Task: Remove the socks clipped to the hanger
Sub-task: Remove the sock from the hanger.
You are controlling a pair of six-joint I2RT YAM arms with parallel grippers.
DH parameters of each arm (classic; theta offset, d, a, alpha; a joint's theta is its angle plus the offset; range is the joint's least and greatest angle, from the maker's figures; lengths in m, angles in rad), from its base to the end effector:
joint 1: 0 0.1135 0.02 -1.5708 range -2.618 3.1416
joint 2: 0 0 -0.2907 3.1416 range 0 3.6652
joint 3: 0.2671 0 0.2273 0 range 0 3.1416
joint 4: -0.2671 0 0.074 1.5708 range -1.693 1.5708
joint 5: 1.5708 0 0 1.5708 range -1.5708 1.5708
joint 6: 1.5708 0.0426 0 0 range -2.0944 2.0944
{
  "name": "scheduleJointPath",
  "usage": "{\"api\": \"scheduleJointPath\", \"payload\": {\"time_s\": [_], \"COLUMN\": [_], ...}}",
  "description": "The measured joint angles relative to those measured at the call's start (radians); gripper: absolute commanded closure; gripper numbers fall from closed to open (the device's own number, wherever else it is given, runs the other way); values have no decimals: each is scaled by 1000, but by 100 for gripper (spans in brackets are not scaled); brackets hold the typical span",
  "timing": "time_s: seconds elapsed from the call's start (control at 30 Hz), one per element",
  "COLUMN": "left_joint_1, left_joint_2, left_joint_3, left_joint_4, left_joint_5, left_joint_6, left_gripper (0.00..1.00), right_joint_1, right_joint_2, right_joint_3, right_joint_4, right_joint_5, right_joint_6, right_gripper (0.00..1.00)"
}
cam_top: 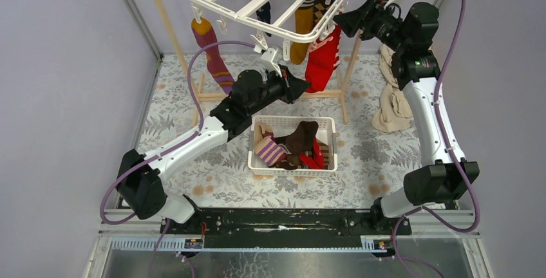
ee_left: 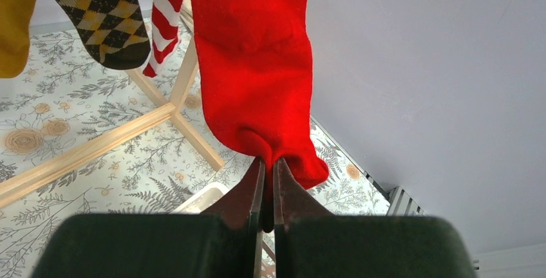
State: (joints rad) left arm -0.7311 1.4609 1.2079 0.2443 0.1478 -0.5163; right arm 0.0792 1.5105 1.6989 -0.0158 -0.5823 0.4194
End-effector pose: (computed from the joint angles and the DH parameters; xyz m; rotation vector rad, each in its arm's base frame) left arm 0.2426 -0.2260 0.4046 0.3034 1.6611 -1.0763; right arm 0.3117 0.0482 0.5225 -0.2534 1.4560 0.8128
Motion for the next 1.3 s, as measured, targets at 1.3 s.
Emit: {"api": "scheduleJointPath", "payload": {"time_s": [1.3], "left_joint_1": [6], "left_joint_2": [0], "left_joint_3": [8], "left_joint_4": [-14], "left_joint_5": [-11], "left_joint_6": [16], "left_gripper": [100], "right_joint_1": [77], "right_joint_2": [72], "right_joint_3": [54], "right_joint_4": [29], "right_joint_5": [7], "right_joint_6": [6], "right_gripper": [36]}}
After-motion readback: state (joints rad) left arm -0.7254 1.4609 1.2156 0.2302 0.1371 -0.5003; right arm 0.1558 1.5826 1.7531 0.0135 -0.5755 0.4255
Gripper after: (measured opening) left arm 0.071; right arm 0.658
